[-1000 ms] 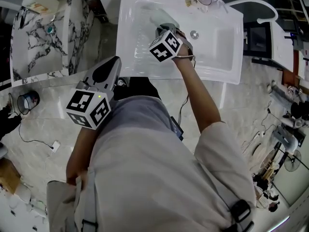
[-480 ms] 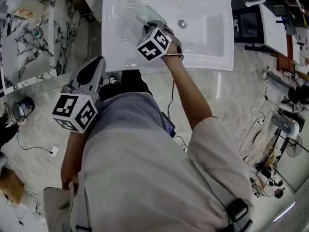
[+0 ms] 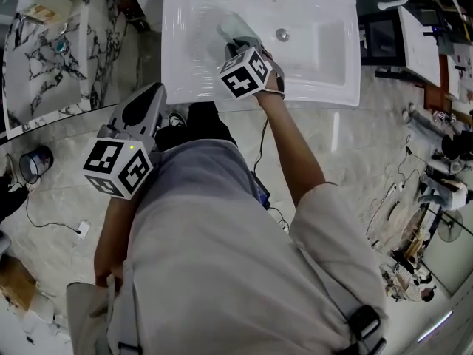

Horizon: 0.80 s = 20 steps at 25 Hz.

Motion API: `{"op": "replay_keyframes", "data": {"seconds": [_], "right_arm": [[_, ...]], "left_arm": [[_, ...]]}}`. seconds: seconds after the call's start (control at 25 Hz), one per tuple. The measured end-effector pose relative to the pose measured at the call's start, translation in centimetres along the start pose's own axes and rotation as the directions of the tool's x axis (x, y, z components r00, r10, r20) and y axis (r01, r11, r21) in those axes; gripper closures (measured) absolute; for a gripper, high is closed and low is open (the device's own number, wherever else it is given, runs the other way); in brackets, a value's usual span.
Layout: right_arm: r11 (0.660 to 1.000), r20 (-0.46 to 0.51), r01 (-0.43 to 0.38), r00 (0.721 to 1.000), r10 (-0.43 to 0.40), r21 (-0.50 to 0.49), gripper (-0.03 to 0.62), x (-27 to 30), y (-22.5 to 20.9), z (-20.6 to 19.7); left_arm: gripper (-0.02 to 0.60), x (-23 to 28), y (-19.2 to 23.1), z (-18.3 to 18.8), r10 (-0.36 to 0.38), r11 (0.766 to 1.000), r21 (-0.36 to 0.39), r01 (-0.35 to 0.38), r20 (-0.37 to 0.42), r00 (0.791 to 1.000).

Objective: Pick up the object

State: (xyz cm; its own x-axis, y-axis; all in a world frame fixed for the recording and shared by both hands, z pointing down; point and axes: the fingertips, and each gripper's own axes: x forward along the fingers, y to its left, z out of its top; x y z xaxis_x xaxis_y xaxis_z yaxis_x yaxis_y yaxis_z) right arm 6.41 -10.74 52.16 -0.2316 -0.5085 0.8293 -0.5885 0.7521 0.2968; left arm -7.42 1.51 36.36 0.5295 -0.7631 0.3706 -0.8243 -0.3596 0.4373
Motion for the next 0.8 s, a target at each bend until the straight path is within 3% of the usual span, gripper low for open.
{"op": "replay_keyframes", "data": {"seconds": [0.48,0.8], "right_arm": [[0.99,0.025,-0.019,1.0,0.016,0.138,0.532,-1.8,1.1,-0.7],[0.967,0.061,-0.069,0.997,0.056,0.246,0.533,-2.9,2.3,-1.2]], "left_arm": [[0.58,-0.5,0.7,-0.8,-0.014,1.0,-0.01,0.014,-0.013,1.0],[0.58,-0.8,1.3,-1.5,0.007,1.0,-0.011,-0.007,-0.033,0.999]]}}
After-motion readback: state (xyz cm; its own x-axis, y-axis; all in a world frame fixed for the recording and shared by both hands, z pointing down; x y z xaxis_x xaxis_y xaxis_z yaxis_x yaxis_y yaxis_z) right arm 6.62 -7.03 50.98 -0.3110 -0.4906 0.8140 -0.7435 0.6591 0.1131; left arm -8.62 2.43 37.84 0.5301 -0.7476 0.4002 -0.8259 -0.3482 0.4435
